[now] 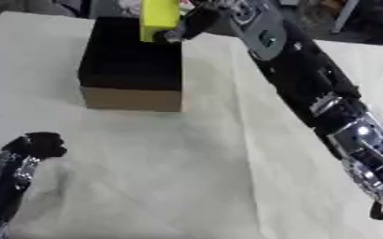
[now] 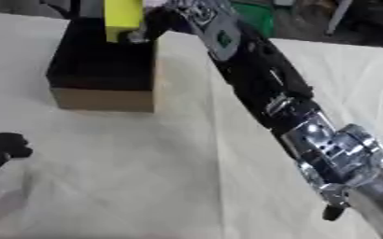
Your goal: Pick up objects on the table and place them in the box.
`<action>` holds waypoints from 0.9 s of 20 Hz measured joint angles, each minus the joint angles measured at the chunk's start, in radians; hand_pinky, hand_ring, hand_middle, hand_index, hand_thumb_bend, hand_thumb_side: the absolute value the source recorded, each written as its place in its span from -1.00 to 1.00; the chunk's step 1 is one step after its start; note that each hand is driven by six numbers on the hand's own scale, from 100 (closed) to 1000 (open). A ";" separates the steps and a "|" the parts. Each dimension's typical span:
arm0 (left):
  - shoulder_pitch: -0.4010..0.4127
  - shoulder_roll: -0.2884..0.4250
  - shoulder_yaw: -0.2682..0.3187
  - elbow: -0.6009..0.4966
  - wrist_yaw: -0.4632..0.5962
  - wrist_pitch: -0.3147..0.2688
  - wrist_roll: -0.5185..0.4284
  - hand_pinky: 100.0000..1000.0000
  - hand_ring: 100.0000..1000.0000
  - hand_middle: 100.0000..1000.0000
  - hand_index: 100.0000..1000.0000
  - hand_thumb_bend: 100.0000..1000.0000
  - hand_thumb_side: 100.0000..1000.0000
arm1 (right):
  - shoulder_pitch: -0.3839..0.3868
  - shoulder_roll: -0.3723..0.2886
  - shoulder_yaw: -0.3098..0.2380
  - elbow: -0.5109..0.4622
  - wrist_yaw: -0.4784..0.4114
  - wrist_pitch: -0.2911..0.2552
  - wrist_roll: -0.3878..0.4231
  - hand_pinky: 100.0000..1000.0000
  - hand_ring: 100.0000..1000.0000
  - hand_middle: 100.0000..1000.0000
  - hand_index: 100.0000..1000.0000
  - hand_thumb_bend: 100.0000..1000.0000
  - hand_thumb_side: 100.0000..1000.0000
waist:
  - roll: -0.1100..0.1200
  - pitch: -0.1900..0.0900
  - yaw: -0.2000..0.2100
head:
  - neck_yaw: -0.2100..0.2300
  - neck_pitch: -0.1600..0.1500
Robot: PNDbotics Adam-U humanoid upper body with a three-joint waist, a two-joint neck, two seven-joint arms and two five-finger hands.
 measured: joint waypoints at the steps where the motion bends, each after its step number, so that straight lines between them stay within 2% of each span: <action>1: -0.004 0.000 -0.003 0.000 0.001 0.000 -0.004 0.34 0.14 0.09 0.31 -0.22 0.31 | 0.000 0.010 -0.005 0.020 0.012 0.000 -0.006 0.19 0.28 -0.47 0.04 -0.09 -0.87 | -0.002 0.003 0.010 | -0.007 -0.005; 3: -0.013 0.000 -0.008 0.000 0.003 0.000 -0.009 0.34 0.14 0.09 0.31 -0.22 0.31 | -0.002 0.031 -0.014 0.060 0.037 0.000 -0.023 0.20 0.29 -0.41 0.10 -0.02 -0.80 | -0.007 0.009 0.025 | -0.018 -0.010; 4: -0.015 0.000 -0.008 0.000 0.005 0.000 -0.012 0.34 0.14 0.09 0.31 -0.22 0.31 | -0.002 0.039 -0.017 0.076 0.051 -0.001 -0.033 0.20 0.31 -0.34 0.20 0.02 -0.76 | -0.007 0.011 0.029 | -0.022 -0.013; 10: -0.022 0.000 -0.013 0.000 0.008 0.000 -0.018 0.34 0.14 0.09 0.31 -0.22 0.31 | -0.002 0.061 -0.028 0.129 0.114 -0.013 -0.088 0.20 0.31 -0.34 0.20 0.02 -0.76 | -0.007 0.013 0.033 | -0.031 -0.014; 11: -0.022 0.000 -0.013 0.000 0.008 0.000 -0.018 0.34 0.14 0.09 0.31 -0.22 0.31 | -0.002 0.063 -0.028 0.131 0.120 -0.015 -0.093 0.46 0.68 0.74 0.89 0.37 -0.78 | -0.007 0.014 0.033 | -0.032 -0.014; 13: -0.023 0.000 -0.014 0.000 0.008 0.000 -0.019 0.34 0.14 0.09 0.31 -0.22 0.31 | 0.000 0.066 -0.028 0.129 0.136 -0.016 -0.109 0.47 0.69 0.78 0.90 0.45 -0.80 | -0.007 0.014 0.030 | -0.032 -0.014; 15: -0.023 -0.001 -0.014 0.000 0.008 0.001 -0.019 0.34 0.14 0.09 0.31 -0.22 0.31 | 0.004 0.066 -0.027 0.120 0.156 -0.010 -0.133 0.48 0.70 0.81 0.91 0.61 -0.70 | -0.007 0.014 0.025 | -0.032 -0.014; 18: -0.023 -0.001 -0.014 0.000 0.008 0.001 -0.019 0.34 0.14 0.09 0.31 -0.22 0.30 | 0.011 0.066 -0.023 0.106 0.189 0.012 -0.170 0.48 0.70 0.81 0.91 0.67 -0.63 | -0.007 0.014 0.023 | -0.030 -0.014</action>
